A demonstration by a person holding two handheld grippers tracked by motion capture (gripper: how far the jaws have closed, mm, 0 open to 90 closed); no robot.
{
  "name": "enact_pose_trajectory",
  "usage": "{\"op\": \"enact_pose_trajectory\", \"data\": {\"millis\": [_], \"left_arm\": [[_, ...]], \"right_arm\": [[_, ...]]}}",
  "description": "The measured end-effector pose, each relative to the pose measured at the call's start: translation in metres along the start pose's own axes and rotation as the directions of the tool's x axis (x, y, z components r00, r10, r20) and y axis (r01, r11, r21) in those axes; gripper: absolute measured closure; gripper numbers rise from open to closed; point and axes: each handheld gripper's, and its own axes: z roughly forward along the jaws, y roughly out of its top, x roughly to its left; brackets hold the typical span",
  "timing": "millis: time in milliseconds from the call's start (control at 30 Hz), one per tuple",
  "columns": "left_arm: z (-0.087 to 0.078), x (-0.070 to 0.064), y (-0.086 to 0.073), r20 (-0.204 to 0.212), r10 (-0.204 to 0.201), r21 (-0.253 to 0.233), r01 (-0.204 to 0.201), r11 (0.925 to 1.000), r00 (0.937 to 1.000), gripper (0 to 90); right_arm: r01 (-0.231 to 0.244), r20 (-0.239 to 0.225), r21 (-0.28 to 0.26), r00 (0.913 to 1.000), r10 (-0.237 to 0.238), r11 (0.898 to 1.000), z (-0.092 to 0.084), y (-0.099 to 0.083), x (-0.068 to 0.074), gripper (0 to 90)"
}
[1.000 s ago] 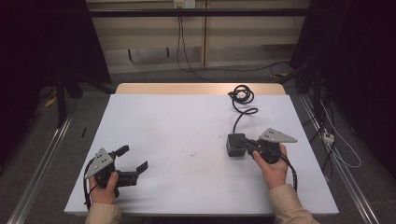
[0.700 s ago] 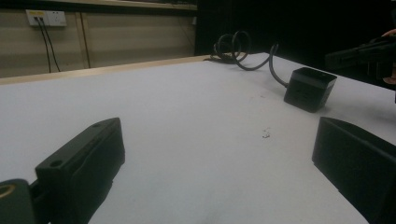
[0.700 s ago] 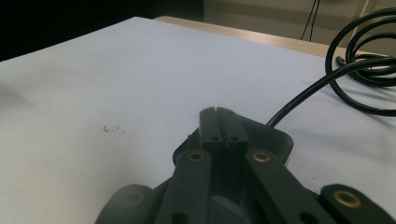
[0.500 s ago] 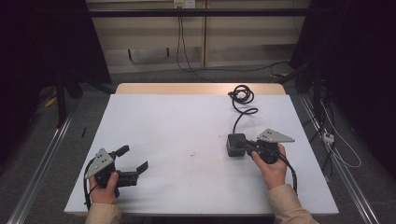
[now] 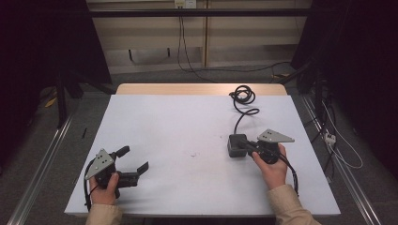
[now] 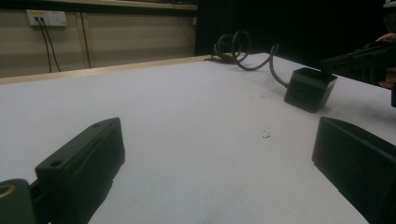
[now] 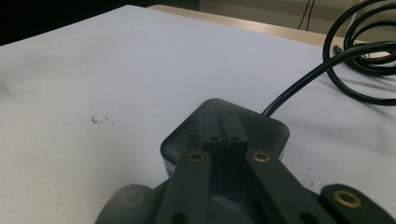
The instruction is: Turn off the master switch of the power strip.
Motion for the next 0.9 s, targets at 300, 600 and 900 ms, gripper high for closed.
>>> {"op": "enact_pose_trajectory", "data": {"millis": [300,600,900], "left_arm": [[0.0,-0.0002,0.0001,0.001,0.001,-0.002,-0.001,1.0,1.0,2.1],[-0.0001,-0.0003,0.0001,0.001,0.001,-0.002,-0.001,1.0,1.0,2.1],[-0.0003,-0.0003,0.0002,0.001,0.0,-0.004,0.0,1.0,1.0,2.1]], "right_arm": [[0.003,0.006,-0.004,1.0,-0.003,1.0,-0.0005,0.0004,-0.0007,90.0],[0.009,0.006,-0.004,0.9999,-0.009,1.0,-0.0001,0.0003,-0.0003,90.0],[0.016,0.007,0.001,0.9998,-0.016,1.0,0.0009,-0.0004,0.0001,90.0]]}}
